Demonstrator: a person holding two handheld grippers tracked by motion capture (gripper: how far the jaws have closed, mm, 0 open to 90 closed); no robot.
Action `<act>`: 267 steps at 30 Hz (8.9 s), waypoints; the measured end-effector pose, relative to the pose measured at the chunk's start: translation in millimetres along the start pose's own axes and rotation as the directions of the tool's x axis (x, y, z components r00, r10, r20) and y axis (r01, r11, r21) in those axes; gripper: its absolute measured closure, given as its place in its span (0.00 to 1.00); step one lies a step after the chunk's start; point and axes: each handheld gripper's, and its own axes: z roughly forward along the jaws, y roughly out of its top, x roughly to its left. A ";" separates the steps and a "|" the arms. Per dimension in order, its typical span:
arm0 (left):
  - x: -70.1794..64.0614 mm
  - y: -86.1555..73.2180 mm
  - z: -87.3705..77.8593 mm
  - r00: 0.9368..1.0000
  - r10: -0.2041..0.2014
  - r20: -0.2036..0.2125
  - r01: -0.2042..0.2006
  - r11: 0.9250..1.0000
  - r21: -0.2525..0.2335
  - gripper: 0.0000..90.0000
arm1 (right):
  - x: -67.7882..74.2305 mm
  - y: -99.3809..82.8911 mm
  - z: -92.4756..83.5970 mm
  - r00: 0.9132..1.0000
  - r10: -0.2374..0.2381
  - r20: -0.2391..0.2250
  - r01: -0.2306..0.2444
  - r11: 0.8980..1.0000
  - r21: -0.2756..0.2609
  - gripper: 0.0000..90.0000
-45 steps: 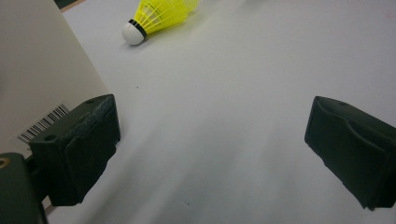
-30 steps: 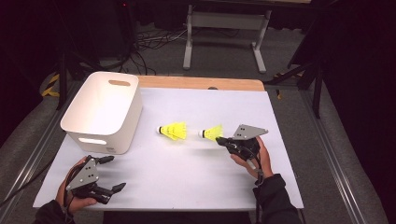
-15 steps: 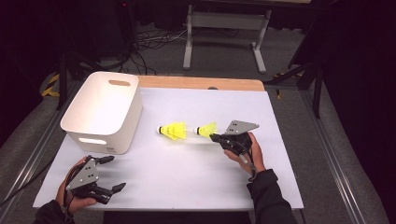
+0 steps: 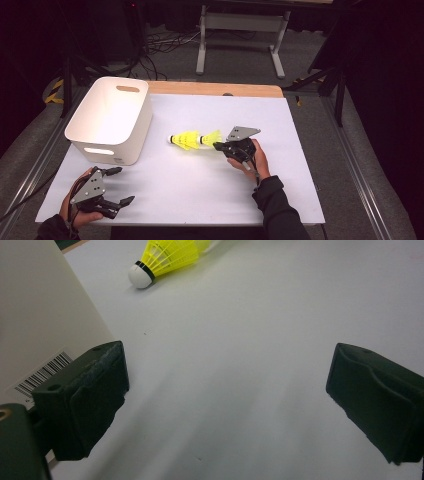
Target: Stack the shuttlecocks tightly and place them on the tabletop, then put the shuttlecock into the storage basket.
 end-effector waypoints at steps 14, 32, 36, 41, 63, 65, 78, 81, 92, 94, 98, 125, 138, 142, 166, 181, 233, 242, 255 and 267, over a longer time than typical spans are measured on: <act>-0.5 -0.2 1.1 1.000 -0.002 0.009 0.002 1.000 0.004 0.05 | 6.6 7.4 25.6 0.999 0.012 -0.029 -0.012 1.000 0.005 1.00; -1.0 -0.1 1.4 1.000 -0.003 0.008 0.003 1.000 0.004 0.05 | 14.6 9.5 45.0 0.999 0.022 -0.027 -0.022 1.000 0.013 1.00; -1.0 -0.1 1.4 1.000 -0.003 0.008 0.003 1.000 0.004 0.05 | 15.0 8.8 46.7 0.999 0.027 -0.028 -0.026 0.999 0.019 1.00; -1.0 -0.1 1.3 1.000 0.000 0.008 0.000 1.000 0.006 0.06 | 16.3 7.3 51.4 0.999 0.030 -0.039 -0.028 0.999 0.043 0.98; -1.4 0.1 0.6 1.000 0.003 0.004 -0.003 1.000 0.004 0.06 | 20.1 5.5 57.8 0.999 0.025 -0.042 -0.021 0.995 0.102 0.86; -1.6 0.3 0.4 1.000 0.008 0.005 -0.008 1.000 0.004 0.06 | 20.0 5.5 57.4 0.999 0.025 -0.039 -0.021 0.995 0.102 0.85; -1.8 0.6 0.3 1.000 0.006 0.002 -0.006 1.000 0.001 0.06 | 21.4 9.1 45.2 1.000 0.016 -0.006 -0.015 0.997 0.081 0.72; -1.8 0.6 0.3 1.000 0.006 0.003 -0.006 1.000 0.001 0.06 | 22.5 10.9 41.0 1.000 0.006 0.007 -0.006 0.997 0.074 0.69; -1.8 0.5 0.3 1.000 0.004 0.003 -0.004 1.000 -0.001 0.06 | 26.6 17.6 15.0 0.999 -0.028 0.036 0.028 1.000 0.001 0.69; -1.8 0.6 0.4 1.000 0.006 0.003 -0.006 1.000 0.001 0.06 | 27.0 18.5 10.9 0.999 -0.031 0.044 0.032 0.999 -0.011 0.69; -1.8 0.7 0.9 1.000 0.007 0.004 -0.007 1.000 0.002 0.06 | 27.1 19.5 7.2 0.998 -0.032 0.054 0.033 0.999 -0.025 0.67; -1.4 0.1 0.1 1.000 0.005 0.003 -0.005 1.000 0.000 0.06 | 40.2 23.2 -5.8 0.987 -0.079 0.143 0.088 0.994 -0.060 0.31; -1.6 0.3 0.0 1.000 0.005 0.004 -0.005 1.000 -0.001 0.06 | 50.5 20.0 -15.8 0.979 -0.090 0.181 0.107 0.991 -0.083 0.23; -1.4 0.3 -0.2 1.000 0.003 0.002 -0.003 1.000 -0.002 0.06 | 53.2 18.7 -19.7 0.977 -0.097 0.191 0.115 0.989 -0.089 0.23; -1.2 0.3 -0.1 1.000 0.005 -0.003 -0.005 1.000 -0.002 0.06 | 59.8 -2.7 -43.0 0.965 -0.119 0.233 0.143 0.986 -0.085 0.22; 0.9 -0.3 -0.7 1.000 0.001 -0.010 -0.001 1.000 -0.004 0.06 | 62.3 -20.4 -53.1 0.966 -0.103 0.237 0.124 0.990 -0.074 0.22; 0.8 -1.4 -4.9 1.000 -0.003 -0.027 0.003 1.000 -0.017 0.06 | 48.3 -75.2 -66.4 0.983 0.006 0.186 0.012 0.996 -0.093 0.09; -0.6 0.8 -0.4 1.000 0.007 -0.015 -0.008 1.000 -0.010 0.06 | 41.7 -68.3 -59.5 0.986 0.040 0.159 -0.026 0.996 -0.085 0.11; -0.5 0.8 -2.4 1.000 0.010 -0.017 -0.011 1.000 -0.017 0.06 | 34.9 -43.7 -25.6 0.996 0.033 0.089 -0.033 0.999 0.000 0.19; -0.9 0.2 -2.8 1.000 0.009 -0.016 -0.009 1.000 -0.012 0.06 | 37.4 -12.0 26.8 0.999 0.028 0.035 -0.030 0.998 0.061 0.24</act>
